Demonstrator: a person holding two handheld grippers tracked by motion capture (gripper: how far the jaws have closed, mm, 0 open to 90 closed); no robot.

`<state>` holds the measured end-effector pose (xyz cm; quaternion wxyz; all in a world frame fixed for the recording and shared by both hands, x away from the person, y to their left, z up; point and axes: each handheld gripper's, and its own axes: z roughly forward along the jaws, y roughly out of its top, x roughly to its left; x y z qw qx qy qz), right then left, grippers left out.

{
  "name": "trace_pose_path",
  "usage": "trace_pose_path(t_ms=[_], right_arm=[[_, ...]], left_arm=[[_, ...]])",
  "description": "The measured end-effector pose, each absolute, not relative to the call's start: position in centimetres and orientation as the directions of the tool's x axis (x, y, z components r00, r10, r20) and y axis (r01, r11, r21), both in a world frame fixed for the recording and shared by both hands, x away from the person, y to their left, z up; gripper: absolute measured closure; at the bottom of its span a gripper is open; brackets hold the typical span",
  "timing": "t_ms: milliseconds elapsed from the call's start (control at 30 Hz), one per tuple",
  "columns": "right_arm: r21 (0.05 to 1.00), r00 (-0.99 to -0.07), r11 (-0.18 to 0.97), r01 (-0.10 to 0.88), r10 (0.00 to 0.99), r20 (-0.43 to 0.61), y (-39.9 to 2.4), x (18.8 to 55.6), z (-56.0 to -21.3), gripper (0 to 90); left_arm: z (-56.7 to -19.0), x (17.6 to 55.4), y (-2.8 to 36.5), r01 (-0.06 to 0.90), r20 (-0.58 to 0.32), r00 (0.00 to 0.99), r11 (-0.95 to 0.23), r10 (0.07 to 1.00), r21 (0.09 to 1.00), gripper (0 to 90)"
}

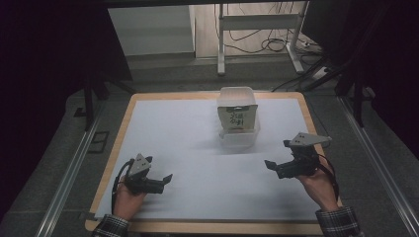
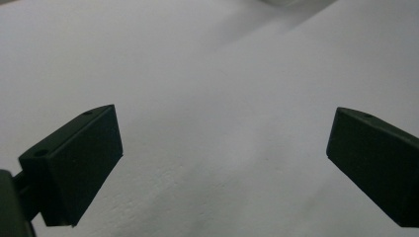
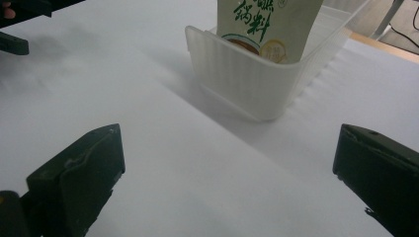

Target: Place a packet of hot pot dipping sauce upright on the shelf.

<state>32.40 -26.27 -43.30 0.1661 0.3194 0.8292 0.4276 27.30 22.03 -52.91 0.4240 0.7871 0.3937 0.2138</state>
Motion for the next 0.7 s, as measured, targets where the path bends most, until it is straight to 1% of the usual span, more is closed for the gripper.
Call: trace_pose_path(t_ms=[700], right_arm=[[0.818, -0.715, 0.407, 0.406, 0.699, 0.007, -28.0, 30.3, -45.8, 0.0]], left_arm=[[-52.8, 27.2, 22.1, 0.435, -0.004, 0.599, -0.320, 0.801, 0.842, 1.2]])
